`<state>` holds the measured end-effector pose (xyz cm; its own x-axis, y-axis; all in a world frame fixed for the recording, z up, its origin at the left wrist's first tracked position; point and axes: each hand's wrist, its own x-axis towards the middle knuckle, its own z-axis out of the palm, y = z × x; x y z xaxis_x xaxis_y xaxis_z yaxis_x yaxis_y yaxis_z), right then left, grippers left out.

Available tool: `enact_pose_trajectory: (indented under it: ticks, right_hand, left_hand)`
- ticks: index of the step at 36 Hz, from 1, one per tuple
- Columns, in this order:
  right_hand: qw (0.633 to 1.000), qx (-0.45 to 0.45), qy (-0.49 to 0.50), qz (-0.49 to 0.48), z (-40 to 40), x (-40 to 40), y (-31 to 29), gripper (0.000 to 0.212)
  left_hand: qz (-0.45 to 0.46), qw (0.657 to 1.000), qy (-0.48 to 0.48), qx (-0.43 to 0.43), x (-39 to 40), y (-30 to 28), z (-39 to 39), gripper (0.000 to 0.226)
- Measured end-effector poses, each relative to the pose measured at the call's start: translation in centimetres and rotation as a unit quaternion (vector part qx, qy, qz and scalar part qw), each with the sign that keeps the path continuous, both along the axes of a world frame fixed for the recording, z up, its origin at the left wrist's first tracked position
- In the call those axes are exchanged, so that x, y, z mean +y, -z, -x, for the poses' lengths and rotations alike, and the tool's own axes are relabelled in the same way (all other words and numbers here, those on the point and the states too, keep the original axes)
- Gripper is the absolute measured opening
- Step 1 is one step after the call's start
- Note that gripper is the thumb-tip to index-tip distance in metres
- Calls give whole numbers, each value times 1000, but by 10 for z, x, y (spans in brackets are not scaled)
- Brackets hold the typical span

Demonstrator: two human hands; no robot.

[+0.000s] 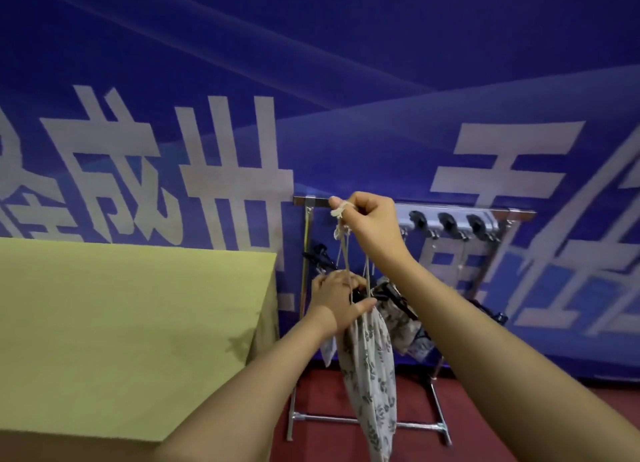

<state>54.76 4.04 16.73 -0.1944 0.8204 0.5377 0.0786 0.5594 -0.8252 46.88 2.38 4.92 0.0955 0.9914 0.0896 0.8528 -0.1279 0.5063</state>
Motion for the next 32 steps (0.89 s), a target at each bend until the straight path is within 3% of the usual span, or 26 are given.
enact_pose_trajectory:
  ticks: [4, 12, 17, 22, 28, 32]
  right_hand:
    - [999, 18, 32, 16, -24, -2, 12, 43]
    - [989, 94, 109, 28, -34, -1, 25, 43]
    - [985, 109, 132, 33, -30, 6, 29, 42]
    - [983, 103, 140, 59, -27, 16, 37, 41]
    - [962, 129, 192, 146, -39, 29, 53, 42]
    - [951, 148, 164, 216, -49, 28, 70, 45]
  left_hand:
    - [21, 994, 19, 104, -3, 11, -17, 41]
    - [1, 974, 54, 220, -1, 24, -22, 45]
    - [-1, 969, 50, 242, 8, 29, -18, 44]
    - [54, 966, 56, 245, 16, 31, -13, 47]
    - [155, 958, 55, 234, 34, 34, -11, 60]
    - [141, 950, 84, 266, 39, 43, -13, 57]
